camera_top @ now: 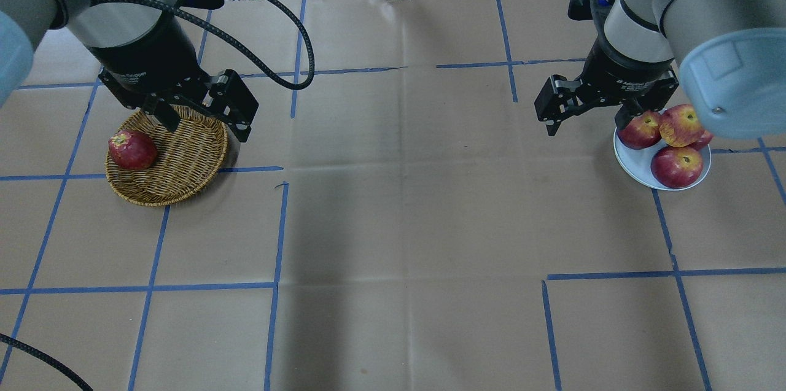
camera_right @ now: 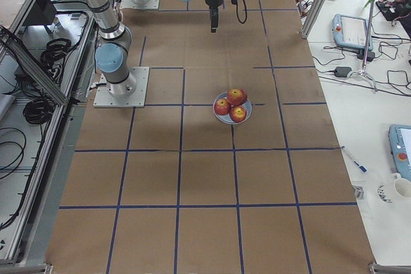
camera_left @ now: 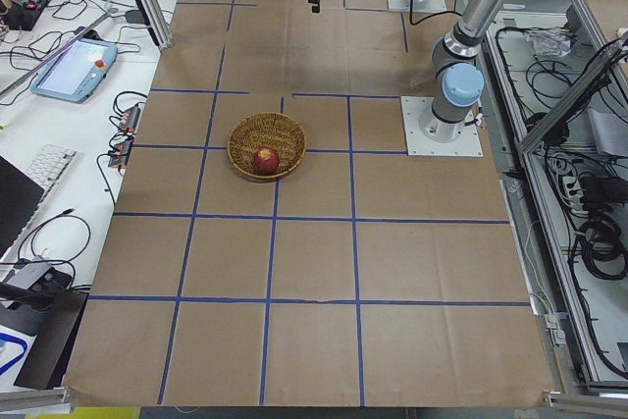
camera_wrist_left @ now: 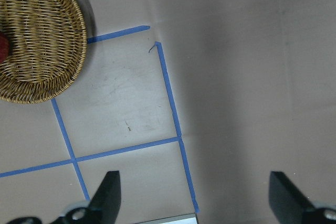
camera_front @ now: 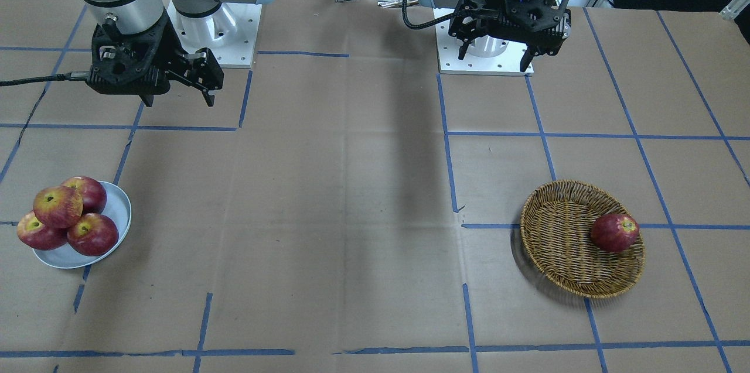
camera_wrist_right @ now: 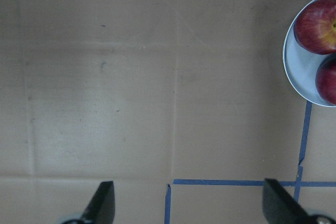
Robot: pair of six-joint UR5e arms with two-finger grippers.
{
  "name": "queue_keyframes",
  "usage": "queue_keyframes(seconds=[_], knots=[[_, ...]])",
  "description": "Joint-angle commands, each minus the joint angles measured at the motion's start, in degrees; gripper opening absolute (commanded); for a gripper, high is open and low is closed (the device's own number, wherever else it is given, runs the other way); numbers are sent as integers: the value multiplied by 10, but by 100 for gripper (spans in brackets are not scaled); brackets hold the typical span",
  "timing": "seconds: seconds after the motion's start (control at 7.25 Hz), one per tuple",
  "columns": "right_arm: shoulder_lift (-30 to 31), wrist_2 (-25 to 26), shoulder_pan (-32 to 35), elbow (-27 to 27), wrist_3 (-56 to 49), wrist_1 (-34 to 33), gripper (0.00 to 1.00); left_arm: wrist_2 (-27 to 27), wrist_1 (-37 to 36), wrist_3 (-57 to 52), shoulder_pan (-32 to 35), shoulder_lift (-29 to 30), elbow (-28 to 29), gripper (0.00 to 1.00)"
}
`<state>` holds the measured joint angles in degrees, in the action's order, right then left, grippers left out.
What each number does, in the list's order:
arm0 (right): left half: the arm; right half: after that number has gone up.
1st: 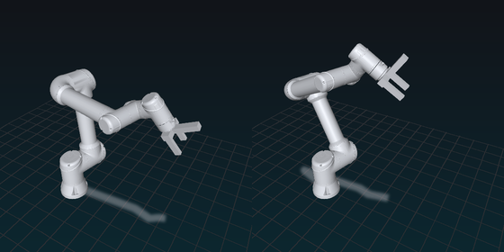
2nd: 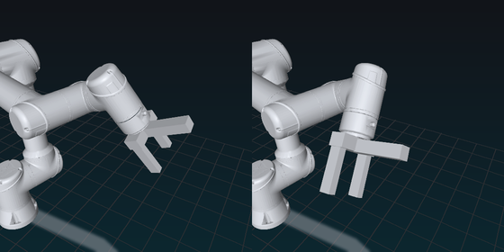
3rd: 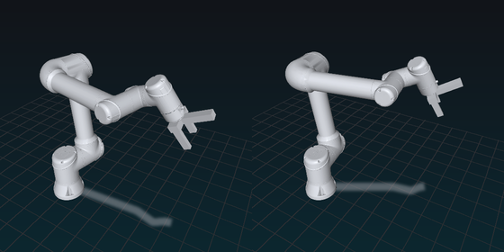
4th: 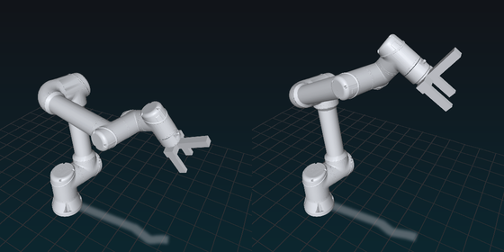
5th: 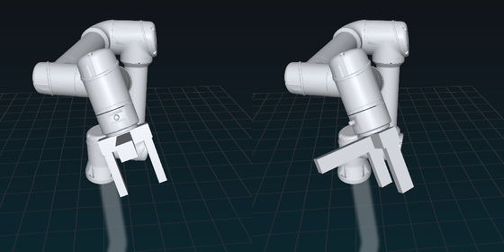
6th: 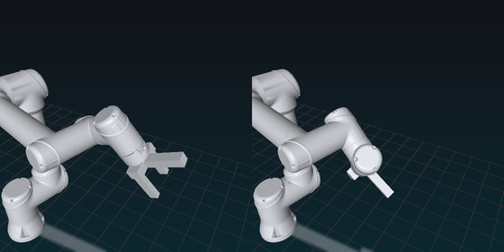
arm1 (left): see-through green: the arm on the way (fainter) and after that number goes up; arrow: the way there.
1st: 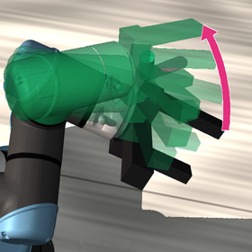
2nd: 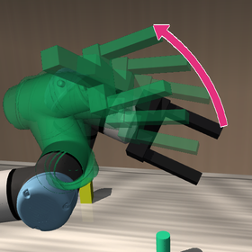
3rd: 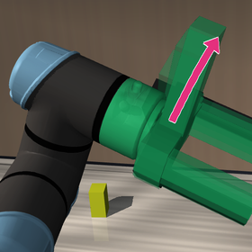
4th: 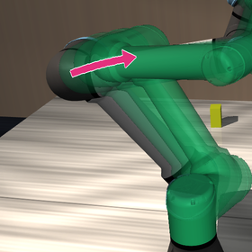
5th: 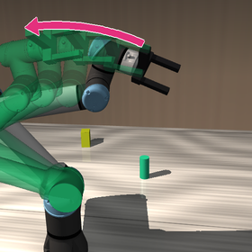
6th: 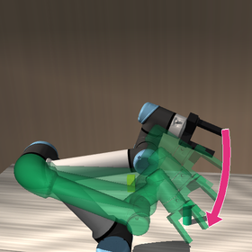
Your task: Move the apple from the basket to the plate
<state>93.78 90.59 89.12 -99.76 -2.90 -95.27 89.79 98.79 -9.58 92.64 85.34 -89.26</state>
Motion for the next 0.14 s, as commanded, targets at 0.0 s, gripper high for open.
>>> queue_keyframes(seconds=[0.0], knots=[[0,1,0,-2,0,0,100,-1,0,0,0,0,0,99]])
